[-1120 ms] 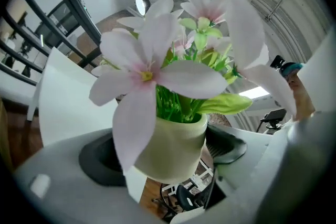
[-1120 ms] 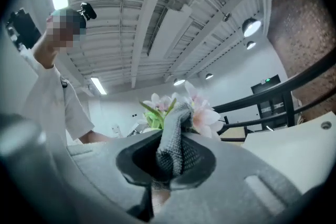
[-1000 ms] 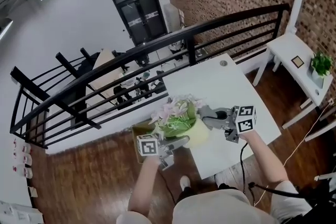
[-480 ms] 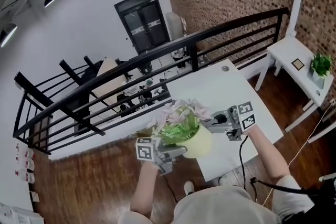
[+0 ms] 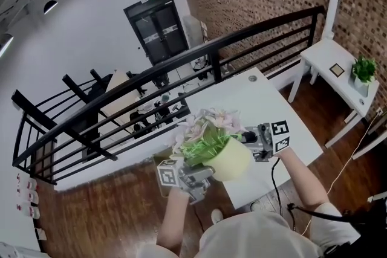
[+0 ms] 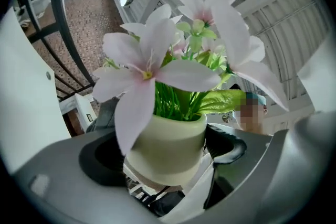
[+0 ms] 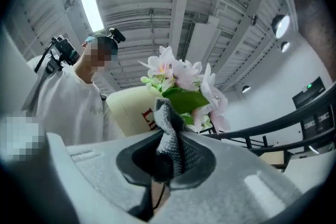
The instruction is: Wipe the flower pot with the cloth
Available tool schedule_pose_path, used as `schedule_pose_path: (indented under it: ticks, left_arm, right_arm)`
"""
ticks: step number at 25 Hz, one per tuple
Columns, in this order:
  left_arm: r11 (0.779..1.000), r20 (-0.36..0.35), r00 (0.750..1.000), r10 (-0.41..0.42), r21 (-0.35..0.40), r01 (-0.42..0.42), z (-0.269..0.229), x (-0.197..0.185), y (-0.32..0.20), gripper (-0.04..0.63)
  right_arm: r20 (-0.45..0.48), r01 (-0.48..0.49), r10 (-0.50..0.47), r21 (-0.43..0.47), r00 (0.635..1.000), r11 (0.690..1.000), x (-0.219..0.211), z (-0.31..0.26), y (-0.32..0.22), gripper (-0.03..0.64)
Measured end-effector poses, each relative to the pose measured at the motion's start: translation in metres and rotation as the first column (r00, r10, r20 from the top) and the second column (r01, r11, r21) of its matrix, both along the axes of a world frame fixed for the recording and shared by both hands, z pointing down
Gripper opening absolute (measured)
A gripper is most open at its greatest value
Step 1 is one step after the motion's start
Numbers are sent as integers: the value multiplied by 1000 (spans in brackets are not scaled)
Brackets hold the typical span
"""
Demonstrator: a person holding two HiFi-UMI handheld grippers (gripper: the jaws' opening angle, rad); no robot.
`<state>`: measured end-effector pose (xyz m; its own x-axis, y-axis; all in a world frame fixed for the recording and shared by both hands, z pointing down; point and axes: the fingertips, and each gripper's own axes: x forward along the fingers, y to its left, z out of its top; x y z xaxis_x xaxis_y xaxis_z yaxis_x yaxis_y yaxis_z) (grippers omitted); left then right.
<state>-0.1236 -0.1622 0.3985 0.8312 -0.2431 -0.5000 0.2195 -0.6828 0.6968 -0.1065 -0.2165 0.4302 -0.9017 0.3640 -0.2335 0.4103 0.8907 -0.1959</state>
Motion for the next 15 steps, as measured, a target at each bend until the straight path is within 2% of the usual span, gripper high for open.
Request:
schedule_pose_path:
  ticks: [3, 7, 10, 15]
  left_arm:
    - [1000, -18, 1000, -1, 10, 1, -4, -3, -4, 494]
    - [1000, -124, 992, -3, -25, 0, -30, 4, -5, 494]
    - [997, -150, 987, -62, -55, 54, -36, 3, -21, 492]
    - [978, -121, 972, -203, -69, 196, -45, 5, -46, 491]
  right_arm:
    - [-3, -36, 36, 68, 999, 997, -5, -5, 1, 9]
    - [-30, -84, 89, 144, 996, 986, -5, 1, 6, 9]
    - [-58, -113, 126, 183, 990, 977, -6, 8, 7, 9]
    - [-67, -207, 226, 216, 972, 954, -8, 4, -1, 9]
